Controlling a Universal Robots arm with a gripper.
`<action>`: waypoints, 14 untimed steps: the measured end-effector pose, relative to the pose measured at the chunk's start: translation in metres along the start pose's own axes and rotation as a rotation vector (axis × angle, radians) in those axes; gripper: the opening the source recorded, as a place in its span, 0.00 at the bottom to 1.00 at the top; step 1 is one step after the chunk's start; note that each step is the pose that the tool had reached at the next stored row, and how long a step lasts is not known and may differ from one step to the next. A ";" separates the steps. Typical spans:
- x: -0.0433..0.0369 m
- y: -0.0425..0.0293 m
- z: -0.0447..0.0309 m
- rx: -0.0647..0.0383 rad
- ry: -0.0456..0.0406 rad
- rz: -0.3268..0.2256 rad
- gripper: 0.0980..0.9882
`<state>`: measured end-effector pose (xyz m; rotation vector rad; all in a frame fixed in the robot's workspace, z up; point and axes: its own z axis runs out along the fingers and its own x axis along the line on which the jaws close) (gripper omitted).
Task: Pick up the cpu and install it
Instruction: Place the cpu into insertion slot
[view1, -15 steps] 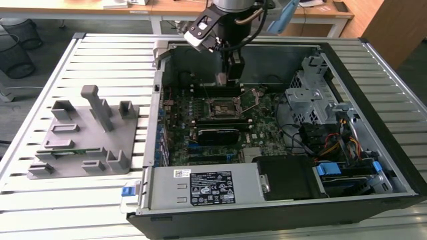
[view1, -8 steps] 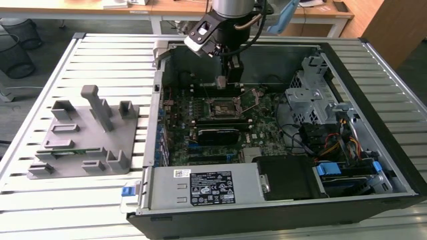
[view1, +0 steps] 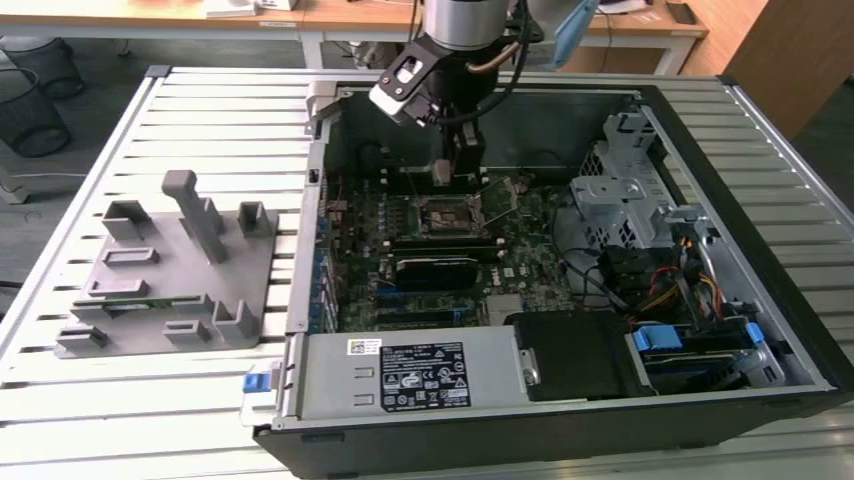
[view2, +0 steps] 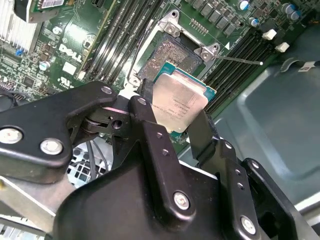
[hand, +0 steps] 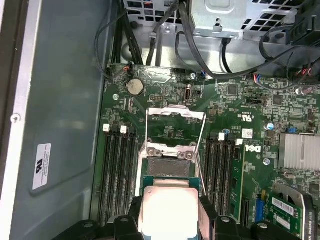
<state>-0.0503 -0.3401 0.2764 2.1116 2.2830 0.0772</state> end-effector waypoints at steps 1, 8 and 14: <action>0.0003 0.0001 0.0017 0.000 0.0002 0.000 0.48; 0.0010 -0.0003 0.0124 0.000 0.0002 0.000 0.48; 0.0008 -0.0005 0.0192 0.000 0.0001 0.001 0.48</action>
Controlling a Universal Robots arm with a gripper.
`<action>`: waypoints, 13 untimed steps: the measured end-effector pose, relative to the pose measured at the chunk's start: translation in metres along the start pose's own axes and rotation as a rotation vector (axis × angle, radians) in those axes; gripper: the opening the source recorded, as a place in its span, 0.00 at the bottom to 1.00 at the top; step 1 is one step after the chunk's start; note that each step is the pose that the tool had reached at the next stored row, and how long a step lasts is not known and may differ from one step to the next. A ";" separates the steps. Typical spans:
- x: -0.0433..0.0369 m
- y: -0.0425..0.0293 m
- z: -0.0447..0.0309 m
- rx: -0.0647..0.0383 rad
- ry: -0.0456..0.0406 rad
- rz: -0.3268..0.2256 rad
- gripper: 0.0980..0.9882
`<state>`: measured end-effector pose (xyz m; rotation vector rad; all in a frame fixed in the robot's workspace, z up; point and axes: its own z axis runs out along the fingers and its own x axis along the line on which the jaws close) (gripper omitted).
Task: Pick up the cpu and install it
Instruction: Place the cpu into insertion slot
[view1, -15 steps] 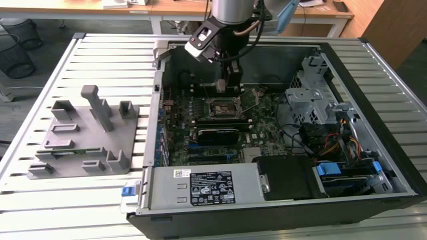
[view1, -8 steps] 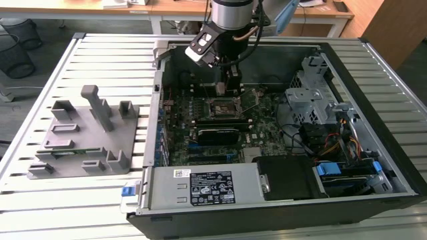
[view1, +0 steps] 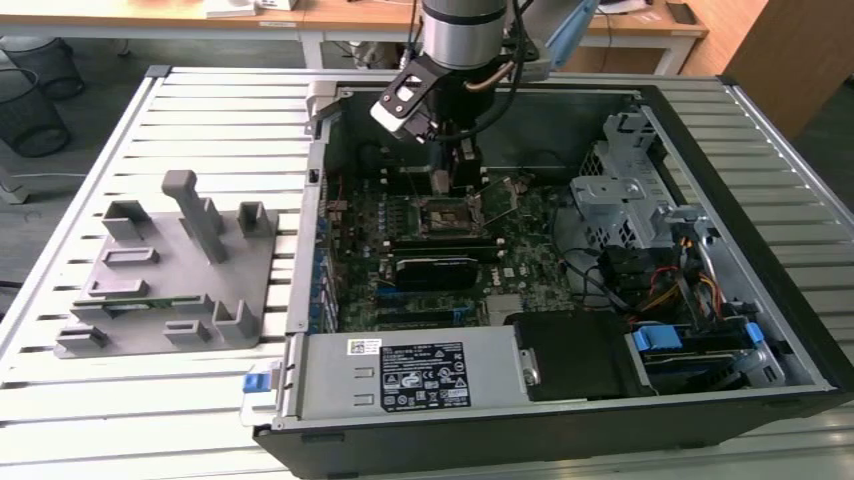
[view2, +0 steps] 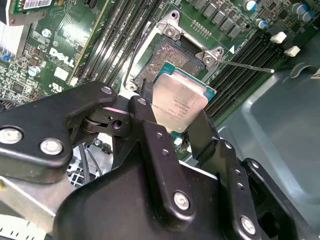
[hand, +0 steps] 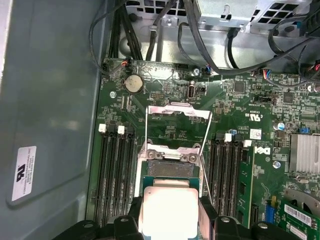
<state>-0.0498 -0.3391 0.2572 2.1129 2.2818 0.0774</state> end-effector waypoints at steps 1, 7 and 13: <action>-0.0002 -0.0001 0.0012 0.000 0.0000 0.000 0.48; -0.0009 -0.0006 0.0090 0.000 -0.0001 0.001 0.48; -0.0010 -0.0010 0.0162 0.000 -0.0002 0.003 0.48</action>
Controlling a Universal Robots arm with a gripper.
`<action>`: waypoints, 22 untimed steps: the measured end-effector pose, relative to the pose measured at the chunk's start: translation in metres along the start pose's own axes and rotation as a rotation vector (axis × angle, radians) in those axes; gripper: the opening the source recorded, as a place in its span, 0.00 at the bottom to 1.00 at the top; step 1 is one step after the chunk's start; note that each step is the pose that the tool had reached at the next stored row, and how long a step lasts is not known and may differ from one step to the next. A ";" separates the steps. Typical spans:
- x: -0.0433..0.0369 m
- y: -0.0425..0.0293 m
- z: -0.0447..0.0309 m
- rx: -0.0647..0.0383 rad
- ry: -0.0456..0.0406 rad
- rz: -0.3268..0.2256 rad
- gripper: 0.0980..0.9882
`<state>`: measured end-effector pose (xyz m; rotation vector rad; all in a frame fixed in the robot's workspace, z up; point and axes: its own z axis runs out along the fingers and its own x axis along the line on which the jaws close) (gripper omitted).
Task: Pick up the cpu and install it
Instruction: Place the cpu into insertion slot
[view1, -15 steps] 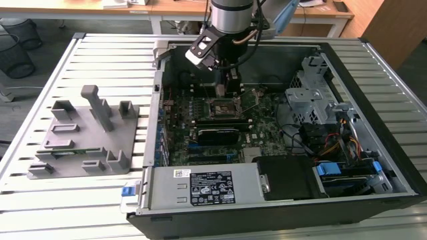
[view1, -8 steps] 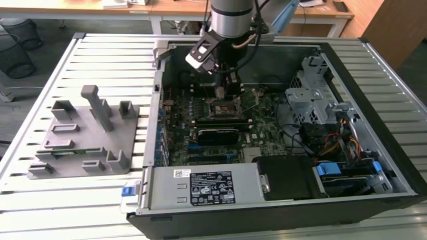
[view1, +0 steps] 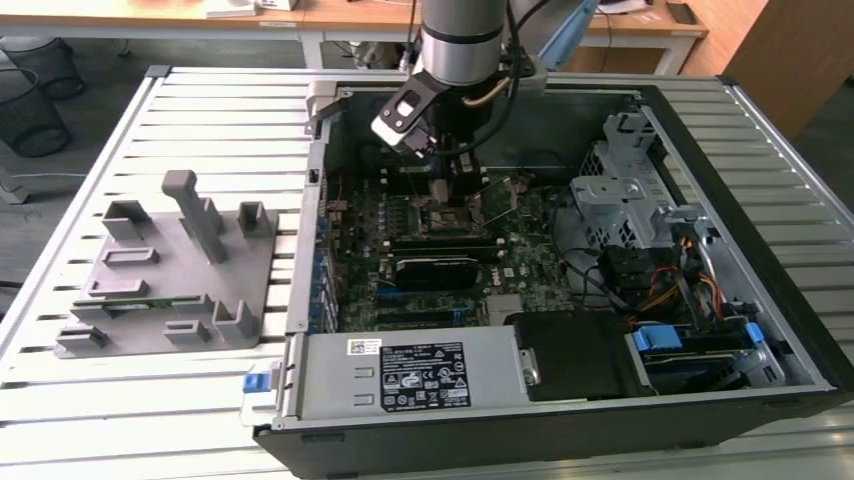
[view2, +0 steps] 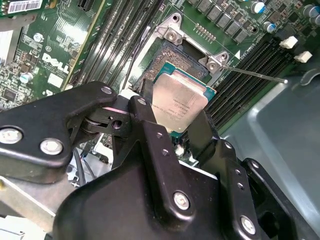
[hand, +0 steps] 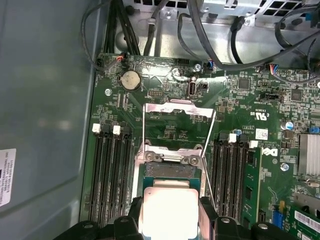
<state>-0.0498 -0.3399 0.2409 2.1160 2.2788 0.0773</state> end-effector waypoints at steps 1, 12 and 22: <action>0.0000 0.0000 0.0009 0.000 -0.0001 0.001 0.48; -0.0001 -0.0008 0.0131 0.000 -0.0003 0.005 0.48; -0.0002 -0.0013 0.0222 0.000 -0.0006 0.010 0.48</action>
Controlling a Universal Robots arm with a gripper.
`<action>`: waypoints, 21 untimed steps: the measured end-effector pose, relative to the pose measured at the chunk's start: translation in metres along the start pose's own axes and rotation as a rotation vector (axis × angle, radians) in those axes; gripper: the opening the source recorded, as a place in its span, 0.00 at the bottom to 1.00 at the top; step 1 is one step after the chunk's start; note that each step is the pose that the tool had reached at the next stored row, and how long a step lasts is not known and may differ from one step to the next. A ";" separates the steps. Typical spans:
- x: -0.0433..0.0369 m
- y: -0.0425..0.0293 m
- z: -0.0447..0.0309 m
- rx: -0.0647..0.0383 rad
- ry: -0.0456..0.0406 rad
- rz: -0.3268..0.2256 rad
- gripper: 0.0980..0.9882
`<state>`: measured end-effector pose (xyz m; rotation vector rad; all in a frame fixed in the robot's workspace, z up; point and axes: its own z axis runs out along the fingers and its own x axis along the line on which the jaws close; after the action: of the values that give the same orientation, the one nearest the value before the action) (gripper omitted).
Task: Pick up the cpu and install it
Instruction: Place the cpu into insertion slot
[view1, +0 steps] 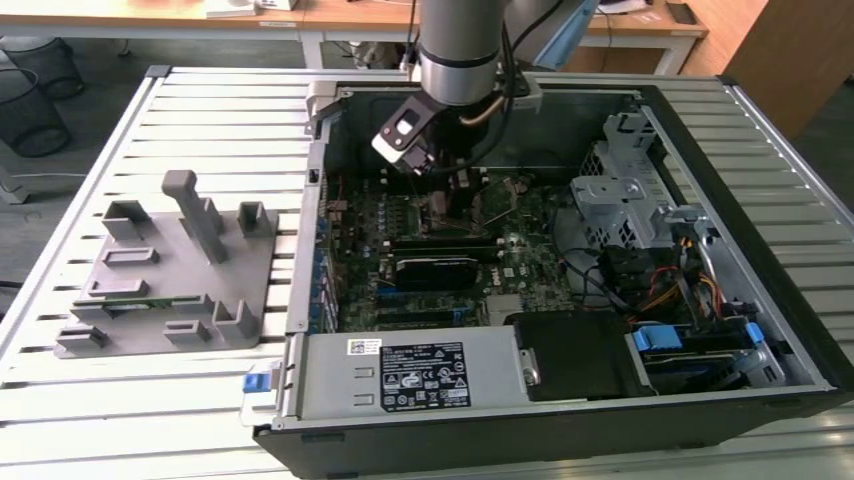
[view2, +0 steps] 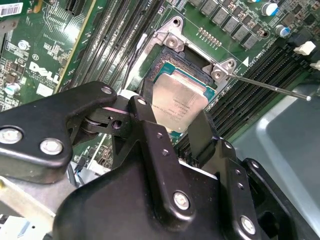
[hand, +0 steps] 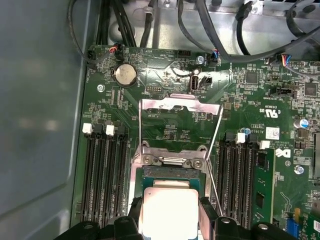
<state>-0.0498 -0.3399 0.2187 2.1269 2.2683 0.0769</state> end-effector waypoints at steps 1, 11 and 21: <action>0.0000 0.0000 0.0008 0.000 0.0000 0.000 0.48; -0.0001 -0.0005 0.0083 0.000 -0.0009 0.017 0.48; -0.0002 -0.0008 0.0138 -0.001 -0.0022 0.041 0.48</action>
<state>-0.0498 -0.3399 0.2048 2.1728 2.2231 0.0761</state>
